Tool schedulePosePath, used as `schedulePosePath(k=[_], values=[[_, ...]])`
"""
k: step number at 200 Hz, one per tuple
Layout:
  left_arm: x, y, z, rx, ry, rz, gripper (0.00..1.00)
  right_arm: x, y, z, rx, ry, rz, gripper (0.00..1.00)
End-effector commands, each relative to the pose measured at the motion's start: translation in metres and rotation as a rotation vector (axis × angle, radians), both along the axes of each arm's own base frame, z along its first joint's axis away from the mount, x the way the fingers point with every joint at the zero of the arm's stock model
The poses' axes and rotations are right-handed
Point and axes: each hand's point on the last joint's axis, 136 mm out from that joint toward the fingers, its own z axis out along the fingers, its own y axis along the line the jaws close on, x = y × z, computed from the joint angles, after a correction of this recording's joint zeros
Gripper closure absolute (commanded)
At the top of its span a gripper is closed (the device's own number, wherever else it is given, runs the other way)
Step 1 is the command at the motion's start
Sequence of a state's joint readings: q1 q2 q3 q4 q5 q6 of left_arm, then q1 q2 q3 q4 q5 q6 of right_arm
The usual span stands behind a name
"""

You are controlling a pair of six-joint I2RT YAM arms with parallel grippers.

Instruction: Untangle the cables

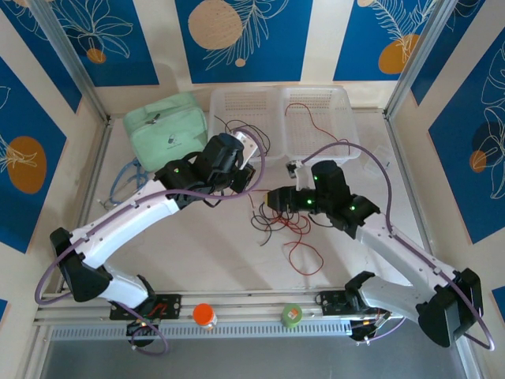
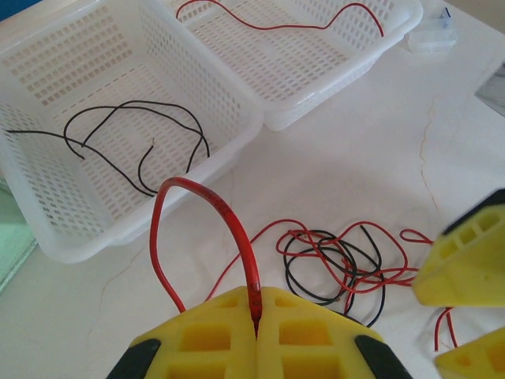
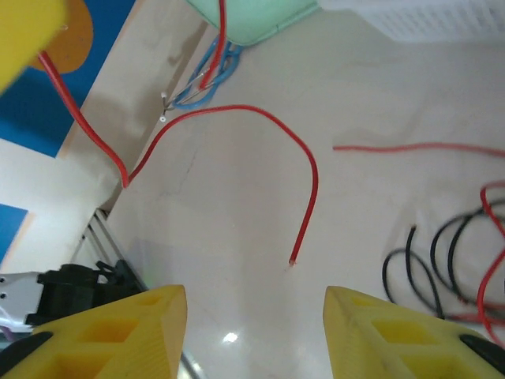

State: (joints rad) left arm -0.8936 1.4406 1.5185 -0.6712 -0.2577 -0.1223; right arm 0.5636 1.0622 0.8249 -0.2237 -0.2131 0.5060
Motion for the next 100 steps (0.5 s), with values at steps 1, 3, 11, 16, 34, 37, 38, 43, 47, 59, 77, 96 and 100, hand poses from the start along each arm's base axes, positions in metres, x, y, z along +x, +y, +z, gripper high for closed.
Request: schedulePosePath(k=[1,3,11,16,34,37,38,43,47,59,77,96,100], values=[[-0.011,0.001,0.021,-0.056,-0.008,-0.032,1.0,0.021,0.009,0.016,-0.014,-0.204,0.068,0.5],[-0.012,0.001,0.022,-0.059,-0.008,-0.032,1.0,0.022,0.01,0.017,-0.007,-0.21,0.075,0.5],[-0.014,0.001,0.024,-0.07,-0.006,-0.037,1.0,0.027,0.015,0.02,0.026,-0.228,0.102,0.49],[-0.015,0.001,0.026,-0.079,-0.004,-0.04,1.0,0.03,0.018,0.022,0.049,-0.234,0.117,0.49],[-0.02,-0.001,0.033,-0.113,0.001,-0.057,1.0,0.043,0.03,0.028,0.138,-0.23,0.162,0.47],[-0.02,-0.001,0.034,-0.12,0.002,-0.058,1.0,0.044,0.032,0.028,0.151,-0.224,0.168,0.47],[-0.021,-0.001,0.034,-0.121,0.003,-0.06,1.0,0.045,0.033,0.029,0.155,-0.222,0.171,0.47],[-0.022,-0.002,0.036,-0.132,0.003,-0.063,1.0,0.048,0.037,0.03,0.172,-0.219,0.185,0.46],[-0.023,-0.002,0.037,-0.139,0.004,-0.067,1.0,0.049,0.04,0.031,0.183,-0.211,0.195,0.46],[-0.025,-0.004,0.041,-0.163,0.007,-0.076,1.0,0.053,0.051,0.032,0.209,-0.194,0.219,0.45],[-0.028,-0.006,0.045,-0.187,0.011,-0.087,1.0,0.054,0.063,0.036,0.24,-0.192,0.24,0.44],[-0.027,-0.006,0.044,-0.186,0.012,-0.087,1.0,0.053,0.07,0.04,0.264,-0.186,0.252,0.44],[-0.027,-0.007,0.044,-0.186,0.012,-0.087,1.0,0.052,0.071,0.041,0.267,-0.186,0.252,0.44]])
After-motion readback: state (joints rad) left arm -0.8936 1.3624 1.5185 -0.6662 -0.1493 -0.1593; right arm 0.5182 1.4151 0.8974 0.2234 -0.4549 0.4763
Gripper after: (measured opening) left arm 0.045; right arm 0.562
